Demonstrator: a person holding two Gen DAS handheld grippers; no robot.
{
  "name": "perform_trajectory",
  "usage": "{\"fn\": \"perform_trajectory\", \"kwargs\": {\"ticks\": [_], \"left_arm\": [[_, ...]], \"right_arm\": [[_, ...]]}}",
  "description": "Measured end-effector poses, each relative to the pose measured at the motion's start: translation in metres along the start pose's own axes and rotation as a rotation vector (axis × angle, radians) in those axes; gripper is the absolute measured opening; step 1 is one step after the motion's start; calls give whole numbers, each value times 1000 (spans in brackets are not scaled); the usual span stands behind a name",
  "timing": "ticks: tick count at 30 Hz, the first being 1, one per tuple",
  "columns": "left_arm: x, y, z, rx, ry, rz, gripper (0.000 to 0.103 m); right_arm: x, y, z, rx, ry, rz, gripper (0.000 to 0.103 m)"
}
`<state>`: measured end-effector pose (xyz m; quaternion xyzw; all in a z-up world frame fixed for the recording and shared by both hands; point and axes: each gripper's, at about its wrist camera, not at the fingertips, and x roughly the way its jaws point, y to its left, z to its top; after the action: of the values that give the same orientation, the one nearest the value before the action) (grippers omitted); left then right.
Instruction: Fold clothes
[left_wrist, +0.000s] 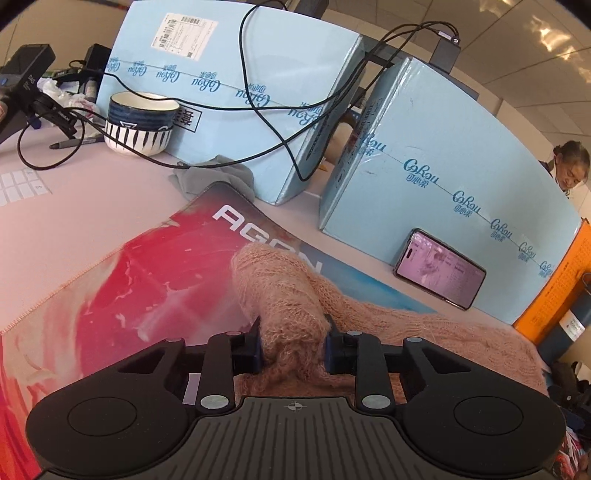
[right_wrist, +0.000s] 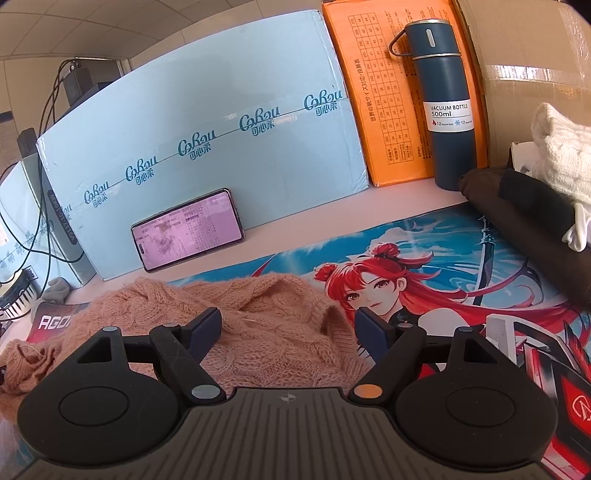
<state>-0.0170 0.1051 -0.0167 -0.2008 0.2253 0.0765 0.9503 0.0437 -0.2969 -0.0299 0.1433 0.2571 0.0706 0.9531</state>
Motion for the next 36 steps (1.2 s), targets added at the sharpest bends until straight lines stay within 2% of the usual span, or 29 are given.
{"fn": "perform_trajectory", "kwargs": {"ticks": [6,10,15,20,23,28,33,36], "left_arm": [[-10,-24,20,306,-167,215,24],[-11,-61,21,496,-232,239,24],[-14,-116,6,643,-289,143,24],[-18,-176,-26,812,-331,20,25],[-17,-200,-42,859,-292,-96,25],[-11,-220,-62,878,-188,-267,25],[5,-215,-71,864,-82,-308,36],[-3,-203,-64,793,-57,-389,64]], "right_arm": [[-1,-1,1,6,-1,6,78],[-2,0,1,10,-2,16,78],[-3,-1,1,16,-8,20,78],[-6,-3,2,33,-13,37,78],[-8,-5,4,51,-17,53,78],[-11,-9,6,87,-27,80,78],[-12,-14,7,130,-22,111,78],[-12,-16,7,145,-20,148,78]]}}
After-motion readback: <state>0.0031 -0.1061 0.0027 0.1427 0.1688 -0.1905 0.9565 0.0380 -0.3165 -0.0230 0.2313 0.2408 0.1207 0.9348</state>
